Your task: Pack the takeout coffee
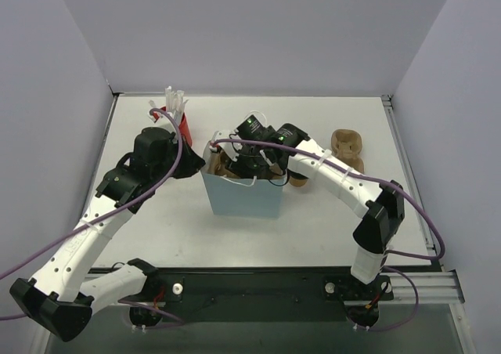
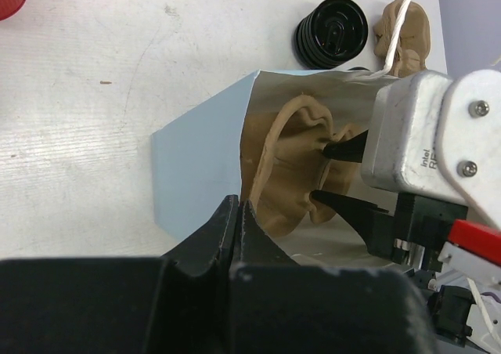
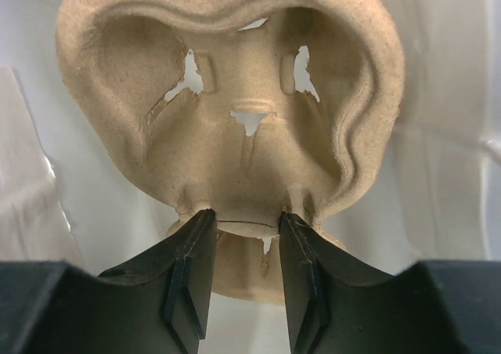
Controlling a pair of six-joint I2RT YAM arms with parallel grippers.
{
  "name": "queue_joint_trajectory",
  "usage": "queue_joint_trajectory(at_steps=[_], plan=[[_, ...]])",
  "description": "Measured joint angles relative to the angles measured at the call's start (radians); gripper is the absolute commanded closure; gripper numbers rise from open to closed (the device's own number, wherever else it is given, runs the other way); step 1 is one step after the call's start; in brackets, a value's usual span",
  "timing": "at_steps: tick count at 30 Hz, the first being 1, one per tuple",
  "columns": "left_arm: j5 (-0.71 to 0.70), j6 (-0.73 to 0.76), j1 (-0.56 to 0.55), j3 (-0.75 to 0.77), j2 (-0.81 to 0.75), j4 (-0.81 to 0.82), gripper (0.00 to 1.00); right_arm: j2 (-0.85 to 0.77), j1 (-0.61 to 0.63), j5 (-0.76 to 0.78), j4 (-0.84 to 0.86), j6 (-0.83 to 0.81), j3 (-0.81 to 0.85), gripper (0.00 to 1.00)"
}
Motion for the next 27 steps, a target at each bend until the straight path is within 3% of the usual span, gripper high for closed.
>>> queue_joint_trajectory(at_steps=[10, 14, 16, 19, 21, 27], plan=[[0.003, 0.025, -0.002, 0.0, 0.0, 0.001, 1.0, -0.023, 0.006, 0.017, -0.006, -0.026, -0.039, 0.71], [0.02, 0.023, -0.006, -0.001, -0.003, 0.001, 1.0, -0.014, 0.006, 0.026, -0.006, -0.026, -0.039, 0.64], [0.028, 0.02, -0.006, -0.006, -0.009, 0.002, 0.89, -0.004, 0.006, 0.027, -0.006, -0.025, -0.04, 0.59], [0.034, 0.017, -0.006, -0.008, -0.015, -0.002, 0.85, 0.013, 0.006, 0.032, -0.005, -0.021, -0.042, 0.5], [0.036, 0.016, -0.006, -0.008, -0.016, -0.003, 0.76, 0.024, 0.006, 0.036, -0.006, -0.017, -0.043, 0.45], [0.031, 0.016, -0.006, -0.008, -0.016, -0.018, 0.61, 0.032, 0.006, 0.051, -0.005, -0.008, -0.043, 0.38]])
